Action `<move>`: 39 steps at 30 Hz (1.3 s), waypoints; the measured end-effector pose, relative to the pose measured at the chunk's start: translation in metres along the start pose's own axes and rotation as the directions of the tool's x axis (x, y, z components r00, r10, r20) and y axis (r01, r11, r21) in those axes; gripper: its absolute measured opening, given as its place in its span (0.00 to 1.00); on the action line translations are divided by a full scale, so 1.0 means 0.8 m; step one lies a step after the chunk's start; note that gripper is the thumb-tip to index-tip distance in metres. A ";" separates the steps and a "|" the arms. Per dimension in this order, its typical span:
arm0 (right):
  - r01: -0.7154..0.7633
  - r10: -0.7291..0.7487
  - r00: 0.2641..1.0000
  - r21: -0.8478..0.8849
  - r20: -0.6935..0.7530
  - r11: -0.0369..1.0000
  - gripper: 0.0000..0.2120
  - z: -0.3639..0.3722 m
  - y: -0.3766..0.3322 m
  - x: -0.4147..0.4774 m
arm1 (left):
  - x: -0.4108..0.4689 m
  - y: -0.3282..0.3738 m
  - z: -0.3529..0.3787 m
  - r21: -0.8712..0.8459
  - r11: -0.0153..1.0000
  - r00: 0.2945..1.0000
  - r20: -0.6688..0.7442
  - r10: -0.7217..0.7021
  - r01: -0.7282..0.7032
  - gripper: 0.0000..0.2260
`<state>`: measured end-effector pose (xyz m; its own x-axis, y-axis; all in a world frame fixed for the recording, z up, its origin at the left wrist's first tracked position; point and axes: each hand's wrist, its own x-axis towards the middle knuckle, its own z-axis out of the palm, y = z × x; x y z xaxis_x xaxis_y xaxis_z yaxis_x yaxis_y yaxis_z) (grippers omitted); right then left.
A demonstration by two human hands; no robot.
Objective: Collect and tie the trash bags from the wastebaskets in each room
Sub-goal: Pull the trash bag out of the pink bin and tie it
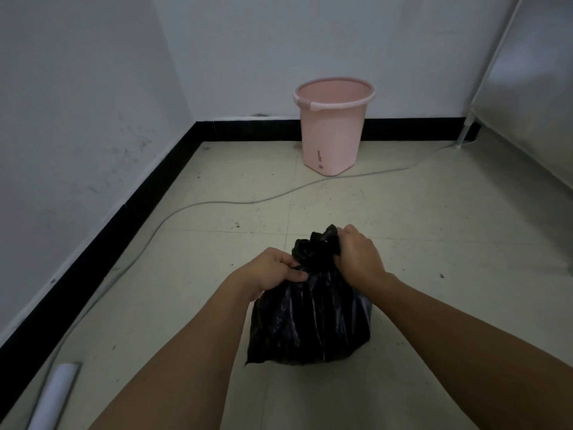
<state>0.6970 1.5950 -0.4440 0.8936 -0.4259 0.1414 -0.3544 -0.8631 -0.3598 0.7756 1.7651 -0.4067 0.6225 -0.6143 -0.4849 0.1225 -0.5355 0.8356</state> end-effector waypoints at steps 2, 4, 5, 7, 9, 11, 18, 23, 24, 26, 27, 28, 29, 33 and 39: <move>-0.075 0.075 0.997 -0.036 0.002 0.997 0.10 0.003 0.001 -0.001 | 0.001 0.007 0.006 0.041 0.999 1.000 0.015 0.024 -0.025 0.03; -0.227 0.226 0.974 0.071 0.015 0.971 0.10 0.005 -0.001 0.001 | 0.001 0.011 0.007 0.068 0.997 0.999 0.006 0.040 -0.040 0.01; -0.314 0.309 0.949 0.169 0.056 0.934 0.08 0.004 0.000 0.004 | 0.002 0.012 0.005 0.068 0.997 0.999 -0.003 0.040 -0.040 0.02; -0.510 0.420 0.860 0.500 0.289 0.700 0.02 -0.002 0.004 0.011 | 0.003 0.008 -0.003 0.047 0.999 0.999 -0.035 0.028 -0.027 0.05; -0.679 0.327 0.727 0.701 0.603 0.216 0.06 -0.011 0.005 0.012 | 0.002 0.000 -0.013 0.007 1.000 0.997 -0.076 0.006 -0.005 0.06; -0.714 0.252 0.696 0.686 0.673 0.140 0.08 -0.013 0.007 0.012 | 0.002 -0.008 -0.019 -0.029 0.999 0.994 -0.106 -0.018 0.015 0.05; -0.118 0.120 0.991 -0.028 0.056 0.993 0.05 0.016 -0.004 -0.009 | 0.000 0.000 -0.001 0.154 0.987 0.996 0.066 -0.065 0.054 0.07; -0.303 0.231 0.943 0.332 0.239 0.893 0.09 0.022 0.008 -0.007 | -0.003 -0.010 -0.011 0.310 0.941 0.984 0.067 -0.163 0.135 0.06; -0.423 0.258 0.894 0.501 0.366 0.755 0.06 0.016 0.009 -0.005 | -0.004 -0.013 -0.014 0.263 0.953 0.985 0.043 -0.165 0.149 0.06; -0.595 0.241 0.794 0.630 0.559 0.499 0.11 0.006 0.014 -0.006 | -0.001 -0.018 -0.018 0.085 0.984 0.988 -0.046 -0.150 0.153 0.08; -0.627 0.246 0.775 0.655 0.582 0.422 0.12 0.002 0.016 -0.007 | 0.002 -0.018 -0.018 0.000 0.991 0.985 -0.115 -0.132 0.133 0.09; -0.640 0.270 0.768 0.682 0.581 0.353 0.13 -0.002 0.018 -0.007 | 0.007 -0.016 -0.016 -0.056 0.994 0.975 -0.193 -0.108 0.099 0.08; -0.642 0.302 0.765 0.711 0.569 0.288 0.15 -0.004 0.022 -0.007 | 0.012 -0.013 -0.012 -0.082 0.995 0.963 -0.258 -0.081 0.062 0.07; -0.641 0.478 0.727 0.737 0.493 0.215 0.14 -0.010 0.029 -0.008 | 0.029 -0.003 0.019 -0.014 1.000 0.981 -0.193 0.023 -0.027 0.03; -0.679 0.444 0.707 0.705 0.551 0.206 0.10 -0.011 0.046 -0.021 | 0.054 -0.021 0.056 0.476 0.879 0.986 -0.129 0.105 -0.032 0.09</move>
<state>0.6667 1.5678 -0.4513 0.6258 -0.5347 -0.5678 -0.4856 0.3025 -0.8201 0.7659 1.7216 -0.4532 0.7266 -0.5872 -0.3567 -0.2798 -0.7271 0.6270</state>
